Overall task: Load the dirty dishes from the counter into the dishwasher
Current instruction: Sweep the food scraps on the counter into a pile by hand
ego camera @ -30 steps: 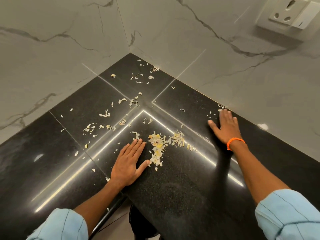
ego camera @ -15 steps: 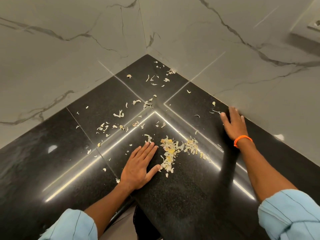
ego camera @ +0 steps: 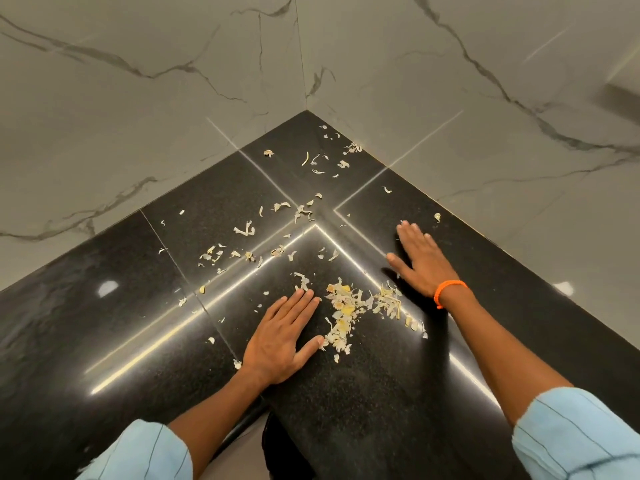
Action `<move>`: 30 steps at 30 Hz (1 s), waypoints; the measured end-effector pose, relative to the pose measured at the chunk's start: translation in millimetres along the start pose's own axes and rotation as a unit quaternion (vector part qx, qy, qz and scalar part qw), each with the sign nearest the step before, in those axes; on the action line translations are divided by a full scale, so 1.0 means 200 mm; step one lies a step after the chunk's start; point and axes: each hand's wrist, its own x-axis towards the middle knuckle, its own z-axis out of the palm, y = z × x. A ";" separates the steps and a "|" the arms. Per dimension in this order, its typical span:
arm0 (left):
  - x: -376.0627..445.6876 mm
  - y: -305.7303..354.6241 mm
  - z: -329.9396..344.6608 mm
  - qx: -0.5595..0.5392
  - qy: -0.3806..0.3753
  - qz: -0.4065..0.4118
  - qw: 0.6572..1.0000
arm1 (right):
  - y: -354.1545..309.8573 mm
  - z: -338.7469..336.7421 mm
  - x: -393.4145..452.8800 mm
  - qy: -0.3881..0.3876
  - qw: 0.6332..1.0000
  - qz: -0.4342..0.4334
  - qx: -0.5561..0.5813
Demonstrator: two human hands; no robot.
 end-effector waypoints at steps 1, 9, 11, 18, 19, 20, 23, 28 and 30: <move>0.00 0.00 0.00 0.000 -0.001 0.001 1.000 | 0.00 0.00 0.03 0.016 1.000 0.012 0.014; 0.00 -0.02 0.01 0.004 -0.005 -0.002 1.000 | 0.02 -0.03 0.22 0.034 0.992 0.124 -0.011; 0.00 -0.02 0.02 0.001 -0.003 -0.001 1.000 | -0.14 0.01 0.18 0.027 0.998 0.056 -0.024; -0.01 -0.02 0.02 -0.007 0.019 0.002 1.000 | -0.63 0.17 -0.18 -0.057 0.984 -0.091 0.141; -0.01 -0.02 0.02 -0.008 0.018 0.001 1.000 | -0.63 0.15 -0.23 -0.042 0.975 -0.069 0.208; -0.01 -0.02 0.02 -0.008 0.016 0.000 1.000 | -0.60 0.14 -0.28 0.000 0.970 -0.032 0.240; 0.00 -0.02 0.02 -0.009 0.013 -0.001 1.000 | -0.43 0.16 -0.48 0.177 0.951 0.136 0.215; 0.00 -0.03 0.02 -0.004 0.012 0.001 1.000 | -0.51 0.31 -0.74 0.127 0.957 0.257 0.034; 0.00 -0.02 0.02 -0.002 0.013 0.003 1.000 | -0.65 0.33 -0.68 0.096 0.962 0.254 0.010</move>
